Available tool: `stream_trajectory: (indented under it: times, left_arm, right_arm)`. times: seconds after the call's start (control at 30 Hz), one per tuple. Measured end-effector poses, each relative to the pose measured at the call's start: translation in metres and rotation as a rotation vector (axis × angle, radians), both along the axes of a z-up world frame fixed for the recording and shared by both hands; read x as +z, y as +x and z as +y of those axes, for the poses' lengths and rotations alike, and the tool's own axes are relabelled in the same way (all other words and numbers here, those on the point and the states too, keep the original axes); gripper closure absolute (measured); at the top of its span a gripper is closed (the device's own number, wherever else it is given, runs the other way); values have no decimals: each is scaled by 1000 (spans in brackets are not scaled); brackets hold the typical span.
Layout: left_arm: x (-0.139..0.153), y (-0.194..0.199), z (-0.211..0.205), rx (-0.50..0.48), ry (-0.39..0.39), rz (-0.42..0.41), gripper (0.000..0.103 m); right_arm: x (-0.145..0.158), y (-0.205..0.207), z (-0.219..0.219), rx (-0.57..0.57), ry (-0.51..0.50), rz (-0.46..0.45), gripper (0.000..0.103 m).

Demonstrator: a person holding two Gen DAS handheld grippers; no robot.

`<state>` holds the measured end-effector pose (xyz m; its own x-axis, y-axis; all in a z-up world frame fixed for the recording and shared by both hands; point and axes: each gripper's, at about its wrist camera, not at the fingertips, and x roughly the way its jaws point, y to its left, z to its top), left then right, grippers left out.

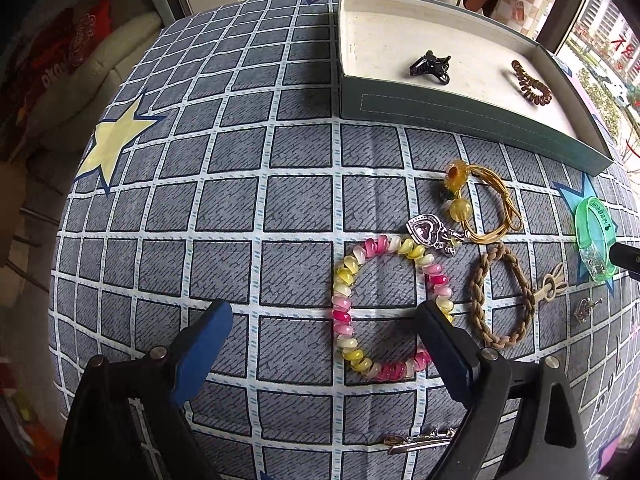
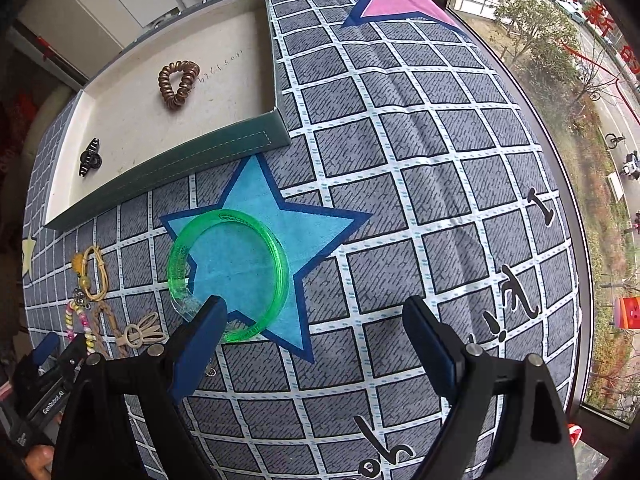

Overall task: Organize jewelry
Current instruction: 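Grasp the pink-yellow beaded bracelet with the left tool while the right tool grasps the green bracelet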

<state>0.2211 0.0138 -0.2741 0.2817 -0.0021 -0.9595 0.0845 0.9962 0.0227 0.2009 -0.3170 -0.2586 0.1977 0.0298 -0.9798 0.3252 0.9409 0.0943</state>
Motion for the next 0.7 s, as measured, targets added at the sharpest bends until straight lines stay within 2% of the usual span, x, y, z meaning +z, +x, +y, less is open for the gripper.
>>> stream_trajectory:
  times: [0.1,0.17,0.33,0.43,0.5,0.63,0.7]
  left_arm:
    - [0,1,-7,-4,-25,1,8]
    - [0,1,-9,-12,-26,-2,11]
    - [5,-5,-30,-48,-41,-11,29]
    - [10,-8,-45,-74,-42,-24,52]
    - [14,-7,-54,-90,-38,-29,82]
    - [17,-4,-60,-92,-43,-22,82]
    - [23,-4,-59,-87,-61,-26,82]
  right_arm:
    - [-4,7,7,38,-22,9,13]
    - [-6,12,14,67,-50,16,21]
    - [-4,19,27,134,-121,11,42]
    - [-2,22,30,153,-131,8,54]
    - [-1,24,38,165,-134,6,63]
    - [1,27,64,184,-138,6,86]
    - [2,27,71,189,-142,4,93]
